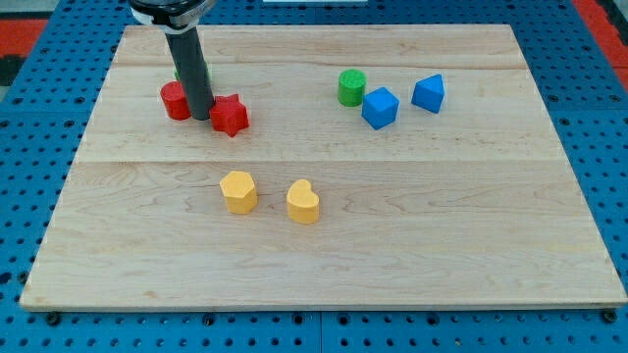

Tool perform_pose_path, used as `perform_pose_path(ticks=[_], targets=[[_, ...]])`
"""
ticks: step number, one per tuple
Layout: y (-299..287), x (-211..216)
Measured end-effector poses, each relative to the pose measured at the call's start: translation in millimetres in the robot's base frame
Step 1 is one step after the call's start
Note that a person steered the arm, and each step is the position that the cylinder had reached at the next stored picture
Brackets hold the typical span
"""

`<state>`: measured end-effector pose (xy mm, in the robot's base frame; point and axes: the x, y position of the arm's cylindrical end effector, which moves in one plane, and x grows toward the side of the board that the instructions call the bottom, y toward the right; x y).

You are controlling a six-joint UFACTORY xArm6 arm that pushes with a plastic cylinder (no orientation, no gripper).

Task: Slide the red star towards center

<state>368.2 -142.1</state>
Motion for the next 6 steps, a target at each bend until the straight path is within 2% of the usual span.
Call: perform_pose_path(ticks=[3,6], targets=[[23,-14],[82,-13]])
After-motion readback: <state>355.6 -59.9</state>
